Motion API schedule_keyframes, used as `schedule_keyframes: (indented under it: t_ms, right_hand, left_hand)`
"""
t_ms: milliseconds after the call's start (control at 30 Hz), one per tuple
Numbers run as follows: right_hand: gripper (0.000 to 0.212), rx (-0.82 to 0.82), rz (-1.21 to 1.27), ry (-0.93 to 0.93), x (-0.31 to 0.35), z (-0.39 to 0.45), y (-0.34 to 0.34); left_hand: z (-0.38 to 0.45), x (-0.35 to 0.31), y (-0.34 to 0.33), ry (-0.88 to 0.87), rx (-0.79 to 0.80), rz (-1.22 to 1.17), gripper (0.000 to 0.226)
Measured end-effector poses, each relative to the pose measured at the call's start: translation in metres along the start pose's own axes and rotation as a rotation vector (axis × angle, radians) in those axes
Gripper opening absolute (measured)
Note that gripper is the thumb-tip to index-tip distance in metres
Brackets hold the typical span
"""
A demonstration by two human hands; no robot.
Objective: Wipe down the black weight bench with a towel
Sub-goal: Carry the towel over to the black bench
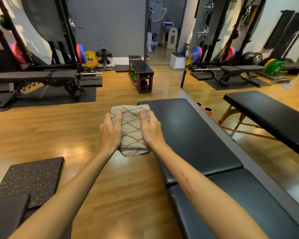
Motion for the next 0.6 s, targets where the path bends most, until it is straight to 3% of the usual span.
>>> schedule_keyframes:
  t_ms: [200,433,600]
  right_hand:
    - [0.031,0.059,-0.009,0.053,-0.019,0.087,-0.003]
    - [0.048,0.137,0.012,0.039,-0.039,0.178,-0.021]
    - [0.04,0.149,0.015,0.026,-0.048,0.24,-0.05]
  left_hand:
    - [0.066,0.016,-0.039,0.032,-0.033,0.004,0.044]
    - [0.137,0.032,-0.071,0.076,-0.082,0.004,0.043]
    - [0.199,0.058,-0.084,0.093,-0.073,0.013,0.04]
Point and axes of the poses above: each hand's wrist, its own z-axis towards the middle knuckle, its own y-axis out of the back of the hand, x = y × z, the point moved 1 cm from there along z, towards the middle knuckle, and after that the axes turned 4 degrees about -z, right-handed, at the moved point
